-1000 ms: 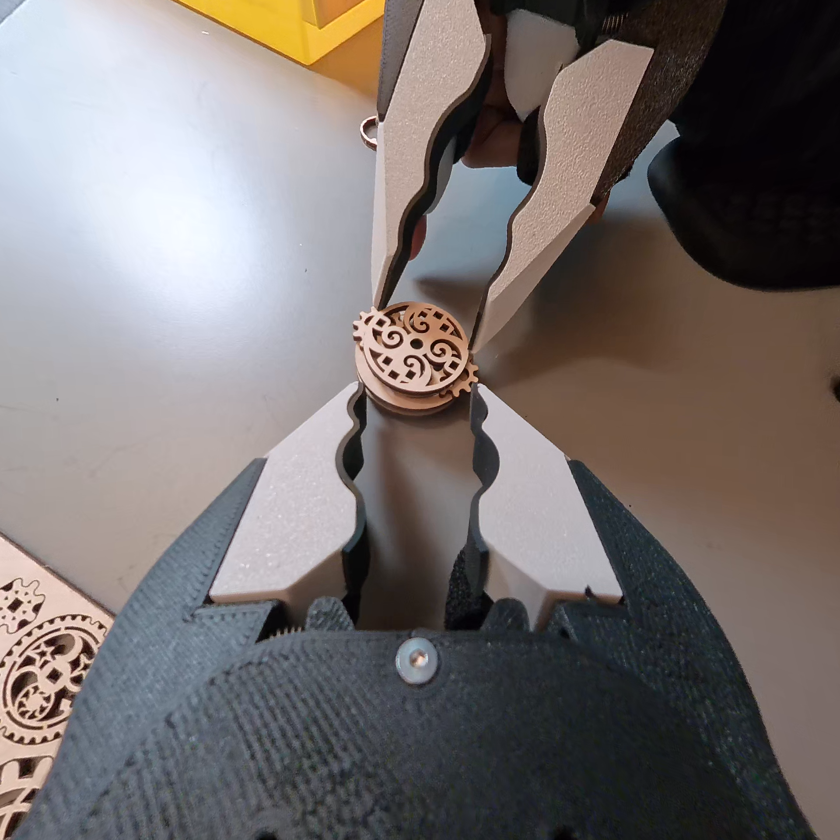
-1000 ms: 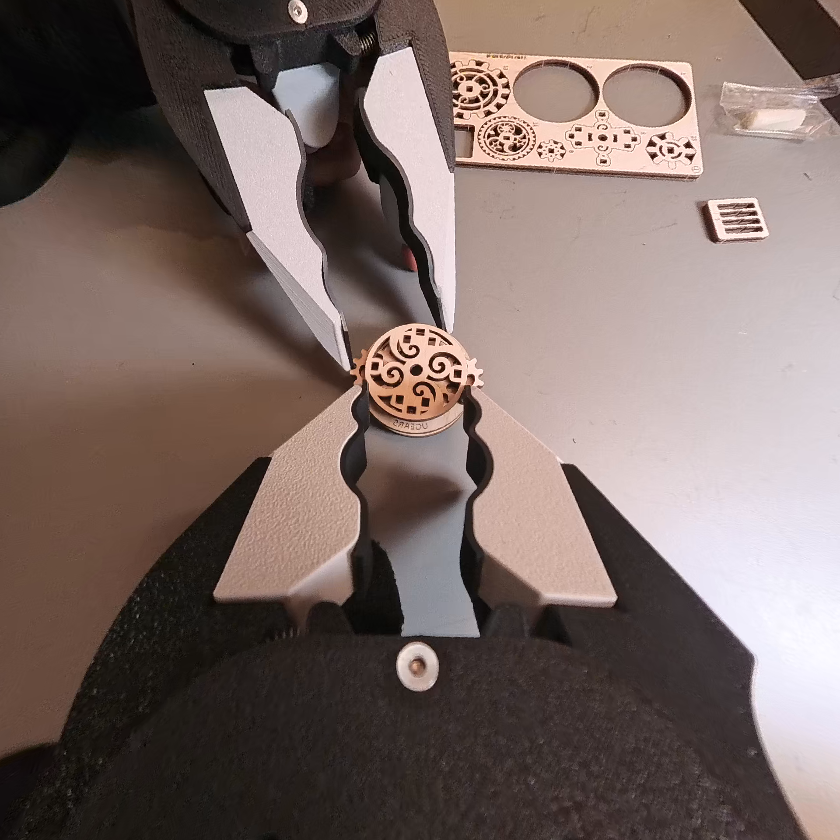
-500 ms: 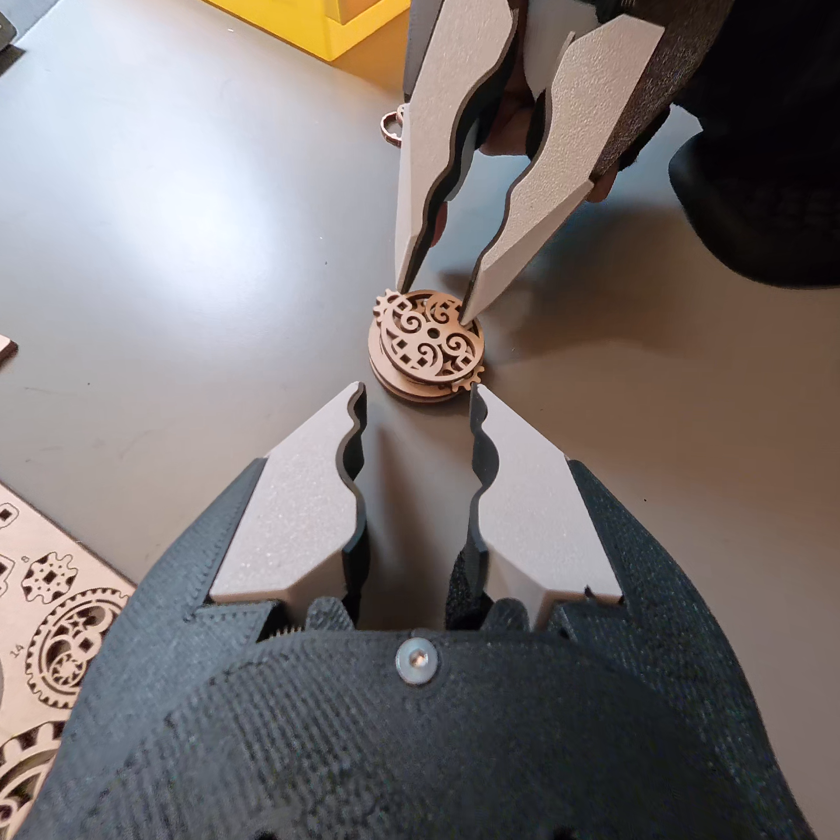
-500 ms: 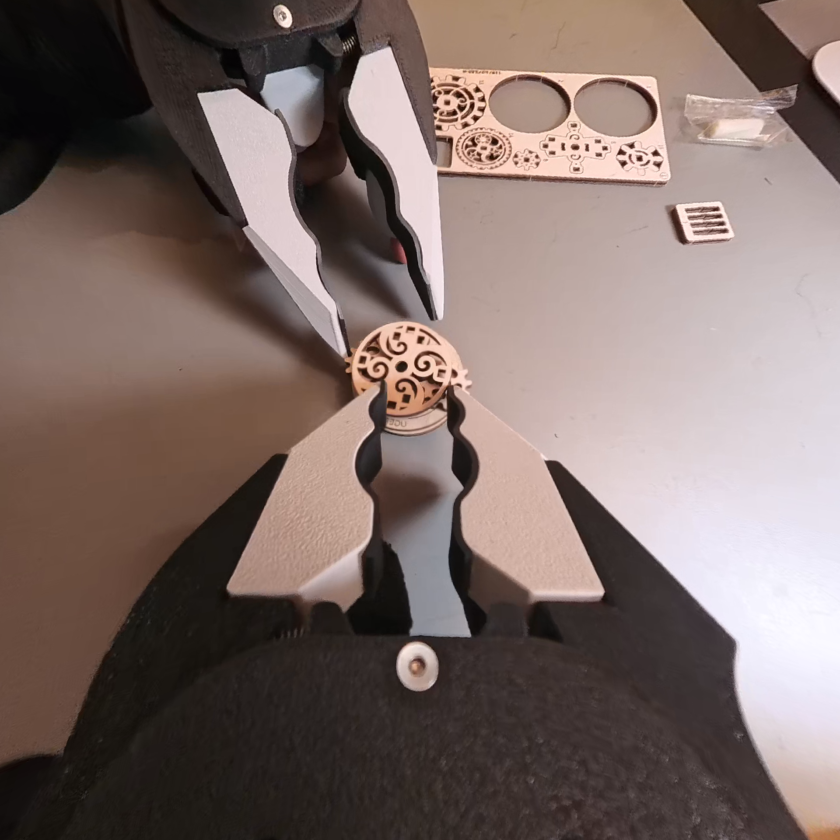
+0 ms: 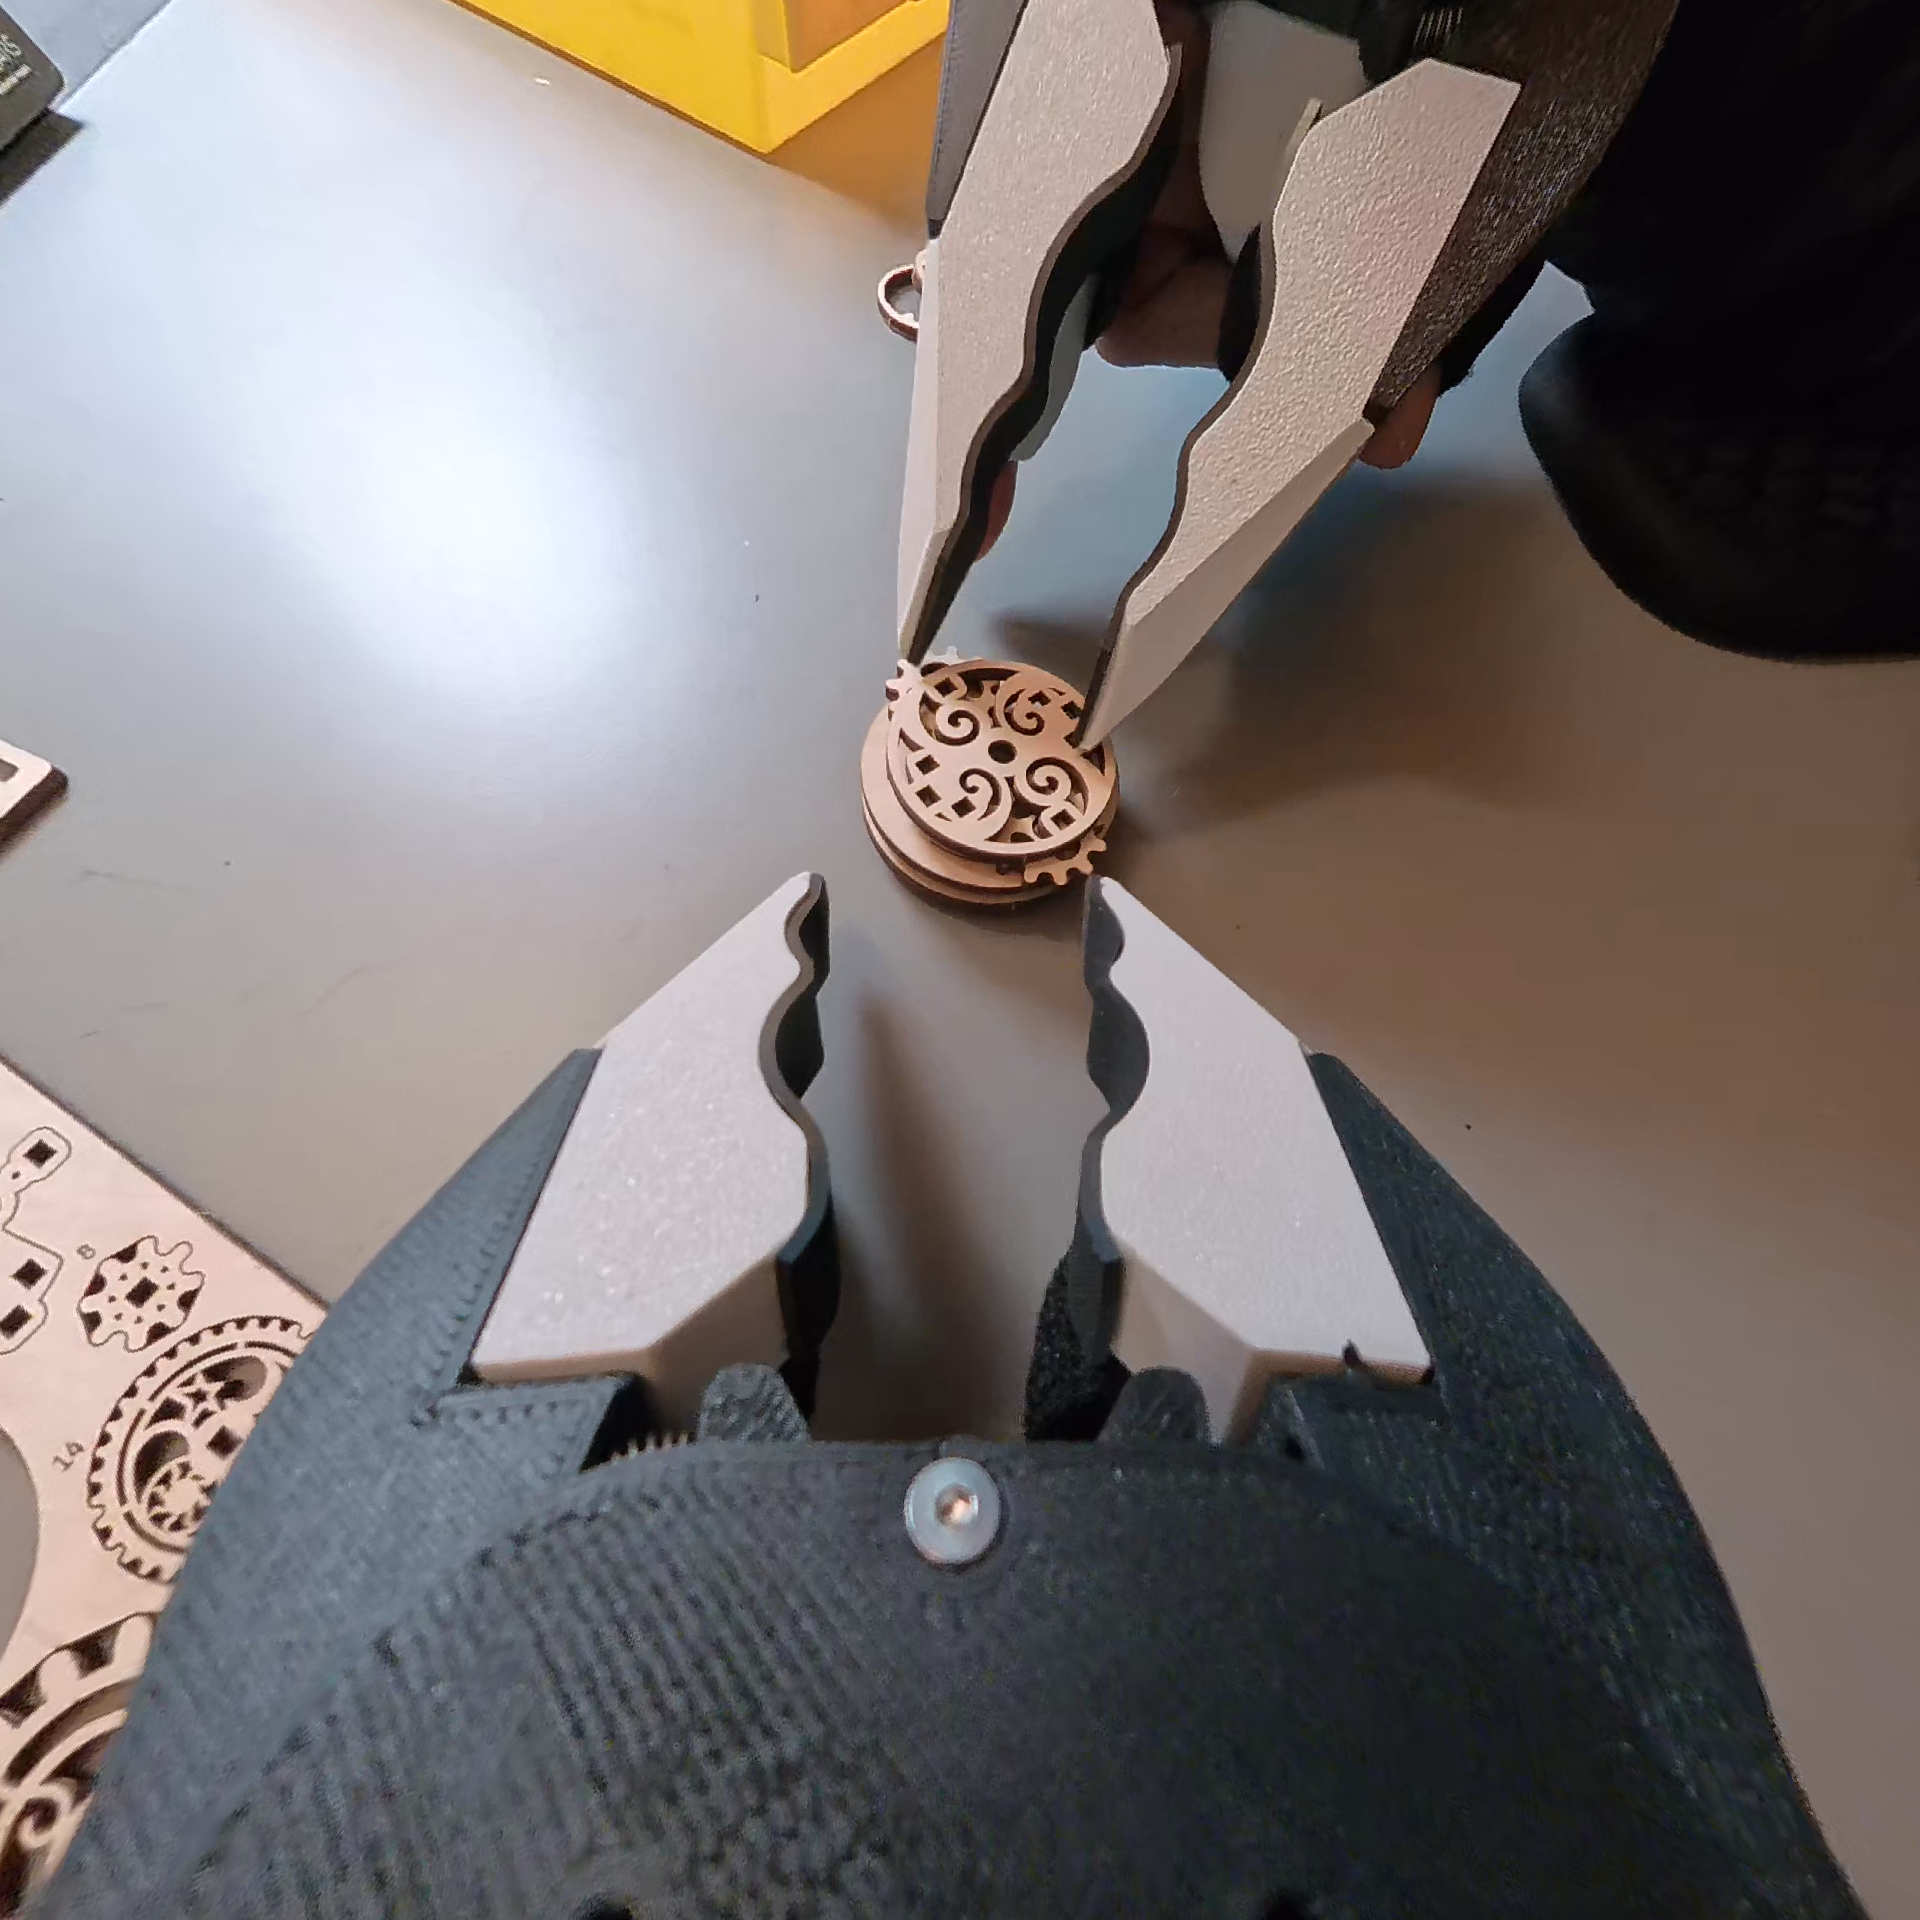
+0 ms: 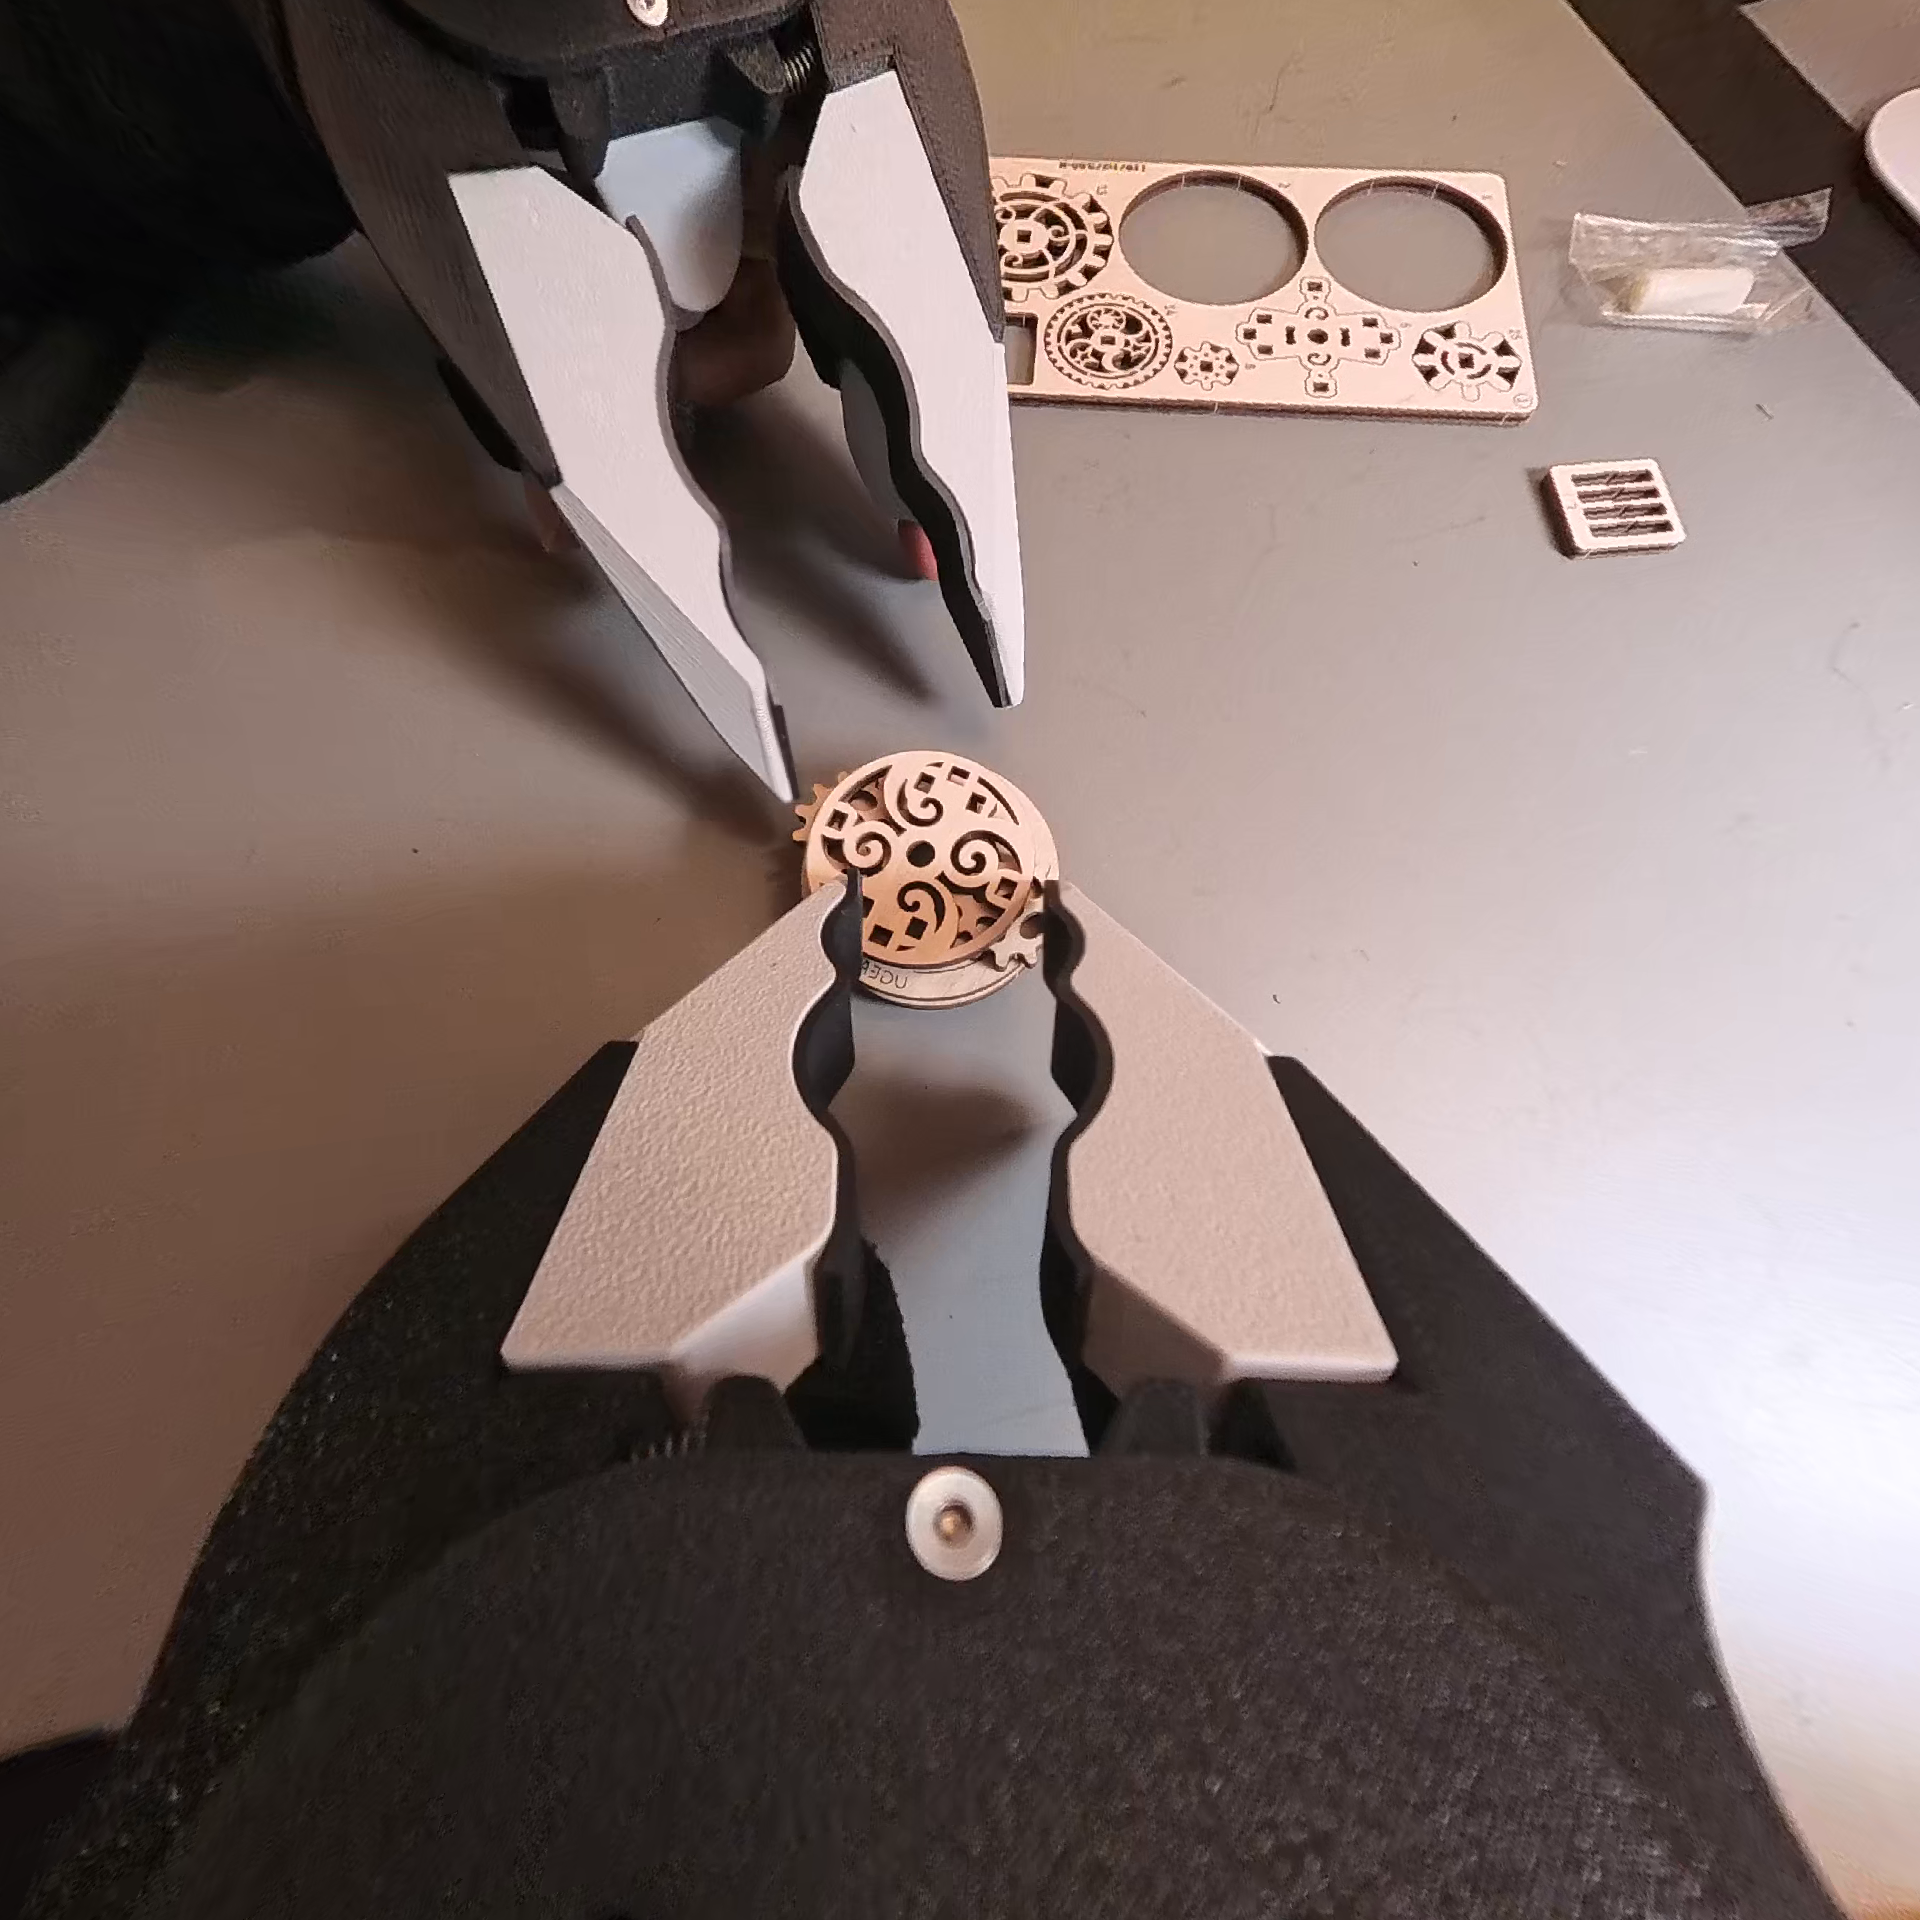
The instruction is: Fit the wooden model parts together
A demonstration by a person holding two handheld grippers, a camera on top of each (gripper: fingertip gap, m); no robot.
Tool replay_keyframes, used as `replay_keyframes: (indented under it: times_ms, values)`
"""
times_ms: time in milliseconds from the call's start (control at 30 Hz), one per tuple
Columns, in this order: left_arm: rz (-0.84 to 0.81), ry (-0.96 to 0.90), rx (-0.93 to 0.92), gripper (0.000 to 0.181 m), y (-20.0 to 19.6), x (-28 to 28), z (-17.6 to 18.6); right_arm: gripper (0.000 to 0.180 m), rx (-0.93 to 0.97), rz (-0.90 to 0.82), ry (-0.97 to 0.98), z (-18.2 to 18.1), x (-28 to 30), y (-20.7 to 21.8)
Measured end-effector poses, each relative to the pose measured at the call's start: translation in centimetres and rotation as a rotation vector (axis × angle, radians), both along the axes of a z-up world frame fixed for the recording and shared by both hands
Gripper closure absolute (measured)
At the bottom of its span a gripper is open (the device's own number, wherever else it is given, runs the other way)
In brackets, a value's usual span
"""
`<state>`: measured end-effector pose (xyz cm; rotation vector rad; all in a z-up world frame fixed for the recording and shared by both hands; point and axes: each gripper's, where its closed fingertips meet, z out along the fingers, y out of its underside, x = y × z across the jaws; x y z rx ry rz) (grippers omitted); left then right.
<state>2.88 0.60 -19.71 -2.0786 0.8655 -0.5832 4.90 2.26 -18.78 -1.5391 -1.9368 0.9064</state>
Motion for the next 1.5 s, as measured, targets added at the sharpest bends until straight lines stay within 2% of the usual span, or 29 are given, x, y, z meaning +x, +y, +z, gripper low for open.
replay_keyframes:
  times_ms: [133, 267, 533, 967, 1133, 1233, 1367, 1500]
  values:
    - [-0.022, -0.014, -0.017, 0.12, -0.3, 0.5, -0.1, 0.143, -0.002, 0.002, 0.009, 0.3, 0.0, -0.1]
    - [-0.029, -0.002, -0.014, 0.117, -0.3, 1.1, -0.2, 0.139, -0.002, 0.0, 0.014, 0.5, 0.0, -0.1]
    - [-0.007, 0.051, -0.001, 0.137, 0.0, 1.1, -0.6, 0.142, 0.009, 0.0, -0.004, -0.1, -0.2, -0.3]
    - [0.001, 0.067, 0.012, 0.147, 0.2, 0.8, -0.7, 0.147, 0.007, -0.013, -0.004, -0.2, -0.3, 0.0]
    - [0.004, 0.065, 0.016, 0.145, 0.2, 0.6, -0.6, 0.148, 0.006, -0.017, 0.001, -0.1, -0.3, 0.1]
    - [-0.007, 0.053, 0.015, 0.14, 0.1, 0.7, -0.5, 0.162, 0.014, -0.038, 0.015, 0.1, -0.4, 0.5]
    - [-0.022, 0.025, 0.01, 0.13, -0.1, 1.0, -0.2, 0.16, 0.011, -0.034, 0.009, -0.1, -0.4, 0.4]
    - [-0.03, 0.024, 0.006, 0.128, -0.2, 1.0, -0.4, 0.156, 0.005, -0.037, 0.021, 0.2, -0.4, 0.5]
